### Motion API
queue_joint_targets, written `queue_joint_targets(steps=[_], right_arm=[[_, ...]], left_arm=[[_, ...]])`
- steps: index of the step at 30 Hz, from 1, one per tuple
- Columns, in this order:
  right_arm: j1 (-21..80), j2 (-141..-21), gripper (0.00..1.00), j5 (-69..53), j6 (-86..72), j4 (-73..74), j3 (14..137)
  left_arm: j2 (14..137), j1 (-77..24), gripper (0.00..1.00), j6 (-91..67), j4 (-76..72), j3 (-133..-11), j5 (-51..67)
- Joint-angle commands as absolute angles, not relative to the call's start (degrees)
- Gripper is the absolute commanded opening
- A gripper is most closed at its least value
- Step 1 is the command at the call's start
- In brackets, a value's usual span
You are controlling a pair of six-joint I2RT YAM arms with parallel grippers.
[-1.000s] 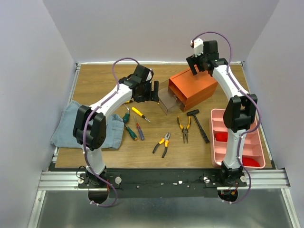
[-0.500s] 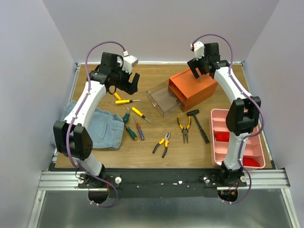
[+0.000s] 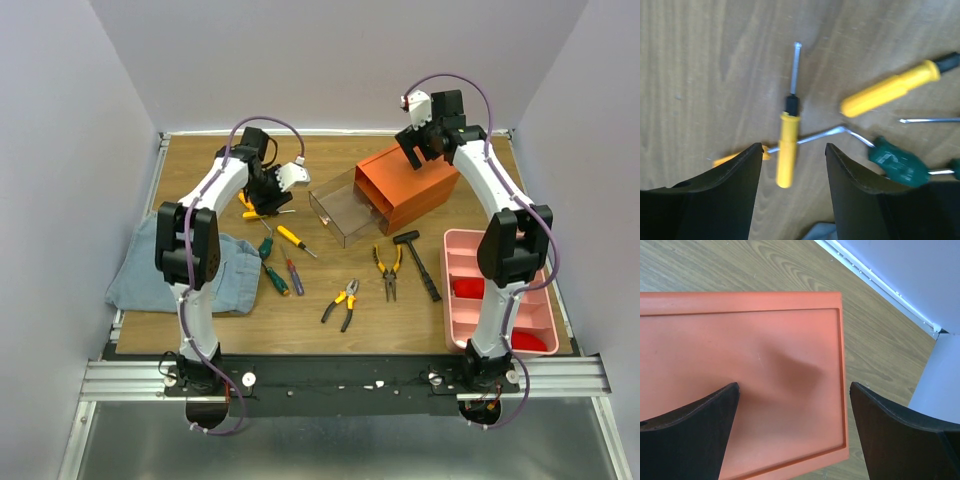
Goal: Sort the tools into containers
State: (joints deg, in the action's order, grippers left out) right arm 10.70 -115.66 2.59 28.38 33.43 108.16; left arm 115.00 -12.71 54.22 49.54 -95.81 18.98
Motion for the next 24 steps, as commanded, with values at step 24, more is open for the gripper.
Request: queue_joint_targets(steps=[24], right_arm=[[10.6,-112.1,1.00,1.9,29.0,39.1,103.8]], left_arm=[[121.0,-10.0,0.52,53.3,54.5,-105.1,23.6]])
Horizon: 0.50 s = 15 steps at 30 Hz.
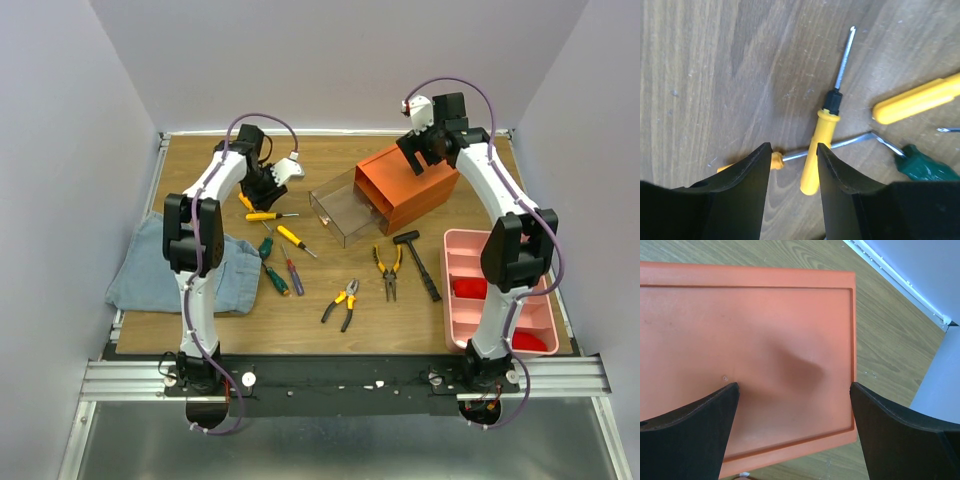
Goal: Sort the tools into containers
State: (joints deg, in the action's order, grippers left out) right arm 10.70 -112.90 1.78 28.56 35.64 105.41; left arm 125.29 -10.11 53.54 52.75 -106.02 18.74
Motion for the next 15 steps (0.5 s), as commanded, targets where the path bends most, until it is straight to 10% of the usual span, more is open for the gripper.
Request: queue_joint_targets(steps=[1,15], right_arm=[[10.6,-112.1,1.00,1.9,29.1,39.1,103.7],[10.6,-112.3,1.00,4.8,30.6,38.0,102.3]], left_arm=[[121.2,-10.0,0.52,53.3,55.2,-104.9,23.8],[124.4,-10.4,0.38,52.8,50.6,-99.5,20.3]])
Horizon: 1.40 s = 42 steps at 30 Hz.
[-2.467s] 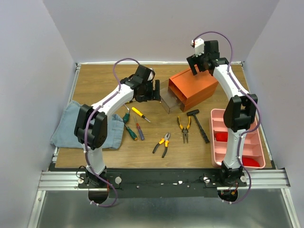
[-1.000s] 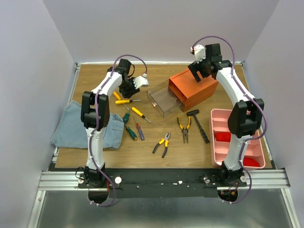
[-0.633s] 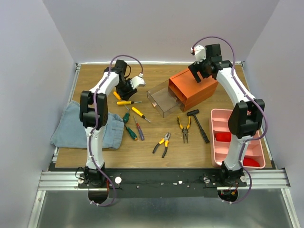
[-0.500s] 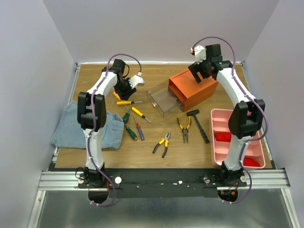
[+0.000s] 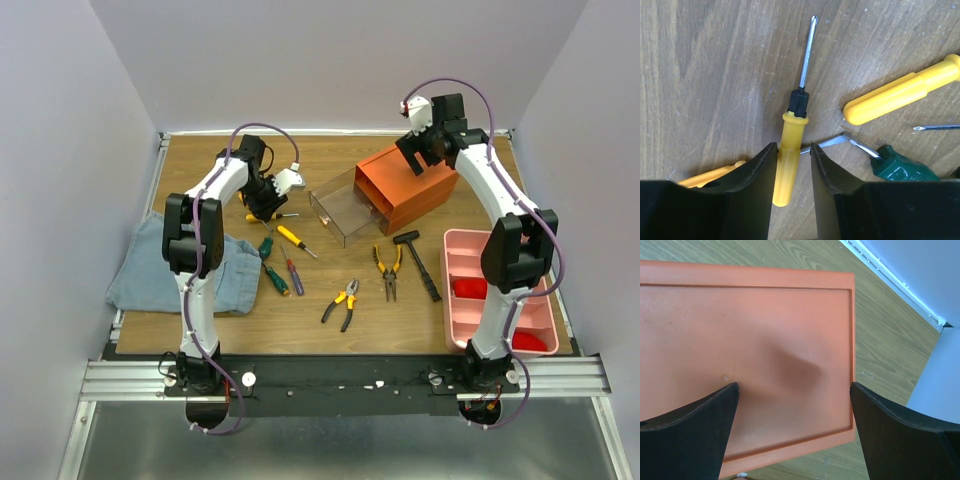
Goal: Sort the tools into containers
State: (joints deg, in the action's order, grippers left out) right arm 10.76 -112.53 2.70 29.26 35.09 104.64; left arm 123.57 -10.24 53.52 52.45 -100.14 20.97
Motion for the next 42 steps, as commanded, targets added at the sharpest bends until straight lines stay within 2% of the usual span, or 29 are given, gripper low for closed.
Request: queue_joint_targets(steps=[1,4,5,10,17,21,23,27,31,36,39,42], right_arm=[[10.7,-112.2,1.00,4.7,30.5,38.0,102.2],[10.6,-112.2,1.00,4.7,30.6,38.0,102.0],[10.6,-112.1,1.00,4.9,30.6,38.0,102.0],[10.6,-112.2,1.00,4.9,30.8,38.1,101.9],[10.7,-111.8,1.00,5.5,31.6,38.0,101.3],[10.7,-111.5,1.00,5.6,31.6,38.1,100.8],[10.8,-111.4,1.00,5.8,31.7,38.1,100.7],[10.8,-110.6,1.00,5.9,31.9,38.0,99.8],[10.8,-109.9,1.00,6.0,32.0,37.8,98.9],[10.8,-108.5,1.00,6.3,32.6,37.3,97.8],[10.8,-108.5,1.00,6.2,32.5,37.3,97.2],[10.8,-108.6,1.00,6.0,32.4,37.4,97.4]], left_arm=[[125.0,-10.4,0.31,52.6,50.4,-99.7,20.1],[126.2,-10.4,0.19,51.9,50.9,-101.0,20.3],[126.6,-10.4,0.19,51.6,51.2,-101.2,20.7],[127.4,-10.4,0.22,50.3,51.2,-101.0,20.4],[128.8,-10.4,0.22,46.3,51.2,-101.7,19.9],[128.9,-10.8,0.37,43.7,48.2,-99.7,18.5],[128.7,-10.8,0.33,41.5,46.2,-99.0,18.5],[128.4,-10.8,0.33,39.5,45.0,-98.1,18.1],[126.5,-10.6,0.03,37.1,45.7,-98.8,19.7],[118.6,-9.0,0.00,26.1,45.6,-106.2,23.1],[113.7,-9.5,0.00,21.9,45.5,-111.1,29.9],[112.6,-10.9,0.00,16.3,48.0,-117.0,41.5]])
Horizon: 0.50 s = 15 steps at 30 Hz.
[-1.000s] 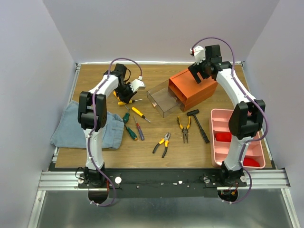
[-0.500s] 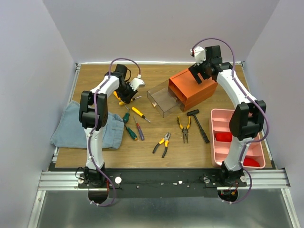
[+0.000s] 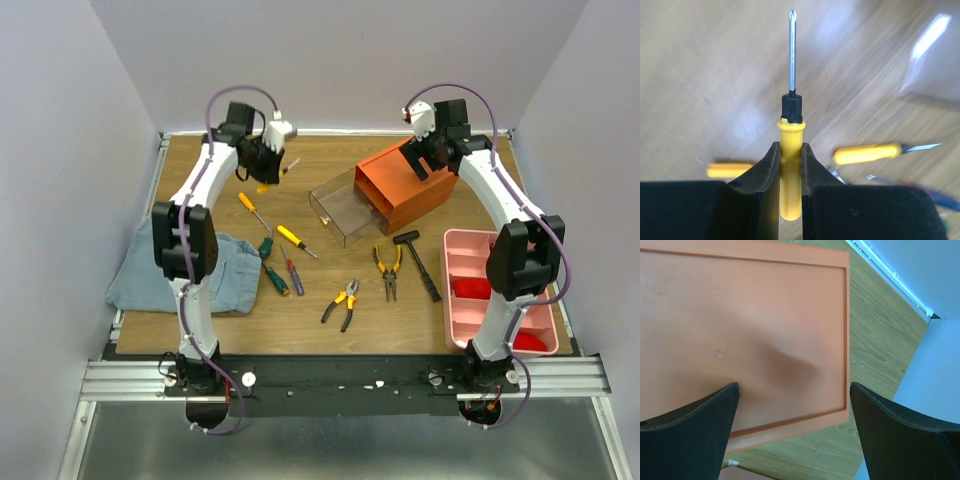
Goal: Sort the tools into containers
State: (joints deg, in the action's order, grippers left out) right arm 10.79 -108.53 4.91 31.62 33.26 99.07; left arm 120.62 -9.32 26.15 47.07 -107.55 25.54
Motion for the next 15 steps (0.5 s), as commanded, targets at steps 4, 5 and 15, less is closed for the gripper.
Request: queue_joint_targets(steps=[4,5,15], right_arm=[[10.8,-109.4,1.00,5.9,32.3,37.9,98.1],[10.8,-109.5,1.00,5.7,32.2,37.9,98.1],[10.8,-108.5,1.00,5.8,32.2,38.0,96.3]], left_arm=[[111.5,-12.9,0.00,6.3,45.6,-115.9,53.2],[110.8,-13.5,0.00,4.7,43.6,-114.1,54.1],[110.0,-23.4,0.00,-9.8,25.6,-99.1,49.1]])
